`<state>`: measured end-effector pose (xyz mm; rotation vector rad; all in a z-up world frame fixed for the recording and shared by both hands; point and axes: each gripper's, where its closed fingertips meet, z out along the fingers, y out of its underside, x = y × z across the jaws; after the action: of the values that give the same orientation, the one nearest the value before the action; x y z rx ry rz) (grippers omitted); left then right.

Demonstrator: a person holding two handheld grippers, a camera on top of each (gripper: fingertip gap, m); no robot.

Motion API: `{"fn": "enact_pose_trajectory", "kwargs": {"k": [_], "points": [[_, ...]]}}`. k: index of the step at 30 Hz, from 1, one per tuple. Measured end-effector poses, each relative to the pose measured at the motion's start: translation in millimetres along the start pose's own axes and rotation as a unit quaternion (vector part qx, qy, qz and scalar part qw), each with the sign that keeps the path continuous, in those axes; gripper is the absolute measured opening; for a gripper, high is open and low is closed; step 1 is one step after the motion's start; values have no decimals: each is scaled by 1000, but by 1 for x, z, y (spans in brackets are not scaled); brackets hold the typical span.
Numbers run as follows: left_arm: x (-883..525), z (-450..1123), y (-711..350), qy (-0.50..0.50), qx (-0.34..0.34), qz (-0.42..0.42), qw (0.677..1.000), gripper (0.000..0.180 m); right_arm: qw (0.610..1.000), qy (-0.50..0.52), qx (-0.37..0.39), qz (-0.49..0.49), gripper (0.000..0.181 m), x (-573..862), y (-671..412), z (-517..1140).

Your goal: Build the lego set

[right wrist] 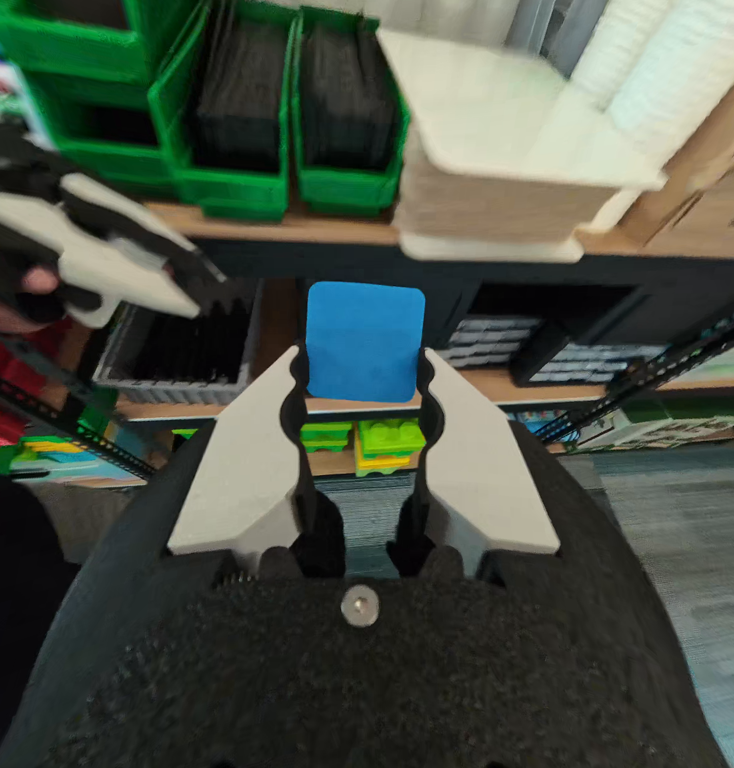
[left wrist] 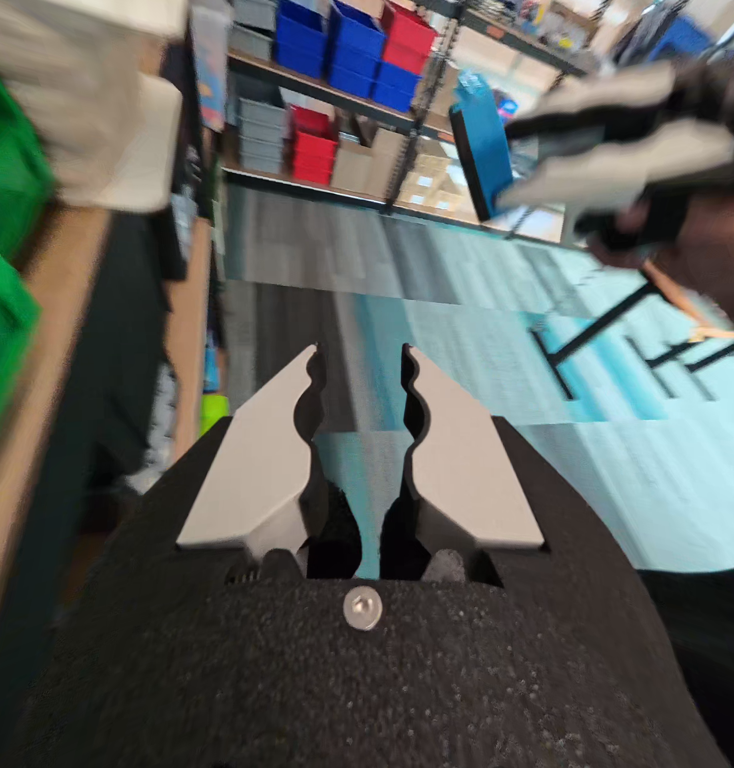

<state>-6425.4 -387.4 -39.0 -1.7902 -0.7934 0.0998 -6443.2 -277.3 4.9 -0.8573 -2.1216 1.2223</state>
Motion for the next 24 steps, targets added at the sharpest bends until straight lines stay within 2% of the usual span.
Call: {"fn": "enact_pose_trajectory", "kwargs": {"k": [3,7,10,12,13,16,18,19,21,24], "points": [[-34,11,-27,-69,-3,67,995,33,998,-21,-51,-5,52,74,-66,51],[-64,34,-72,-168,26,140,975,49,983,-33,-182,-7,52,162,-102,125],[-83,62,-115,-256,27,264,929,58,958,-67,-279,-29,51,199,-98,168],[-103,79,-137,-327,-12,362,873,59,936,-82,-340,-49,51,215,-86,186],[-111,88,-144,-349,-37,401,847,57,929,-88,-355,-61,51,220,-83,192],[-135,111,-138,-362,-121,463,800,48,918,-110,-374,-77,51,225,-79,205],[-147,119,-137,-377,-142,501,766,31,908,-144,-389,-61,52,216,-74,210],[-151,119,-144,-397,-134,519,745,17,909,-153,-383,-55,51,212,-77,214],[-154,120,-147,-416,-134,526,730,15,909,-162,-379,-66,52,205,-80,219],[-155,120,-148,-429,-137,519,727,14,897,-184,-384,-116,51,188,-83,219]]}}
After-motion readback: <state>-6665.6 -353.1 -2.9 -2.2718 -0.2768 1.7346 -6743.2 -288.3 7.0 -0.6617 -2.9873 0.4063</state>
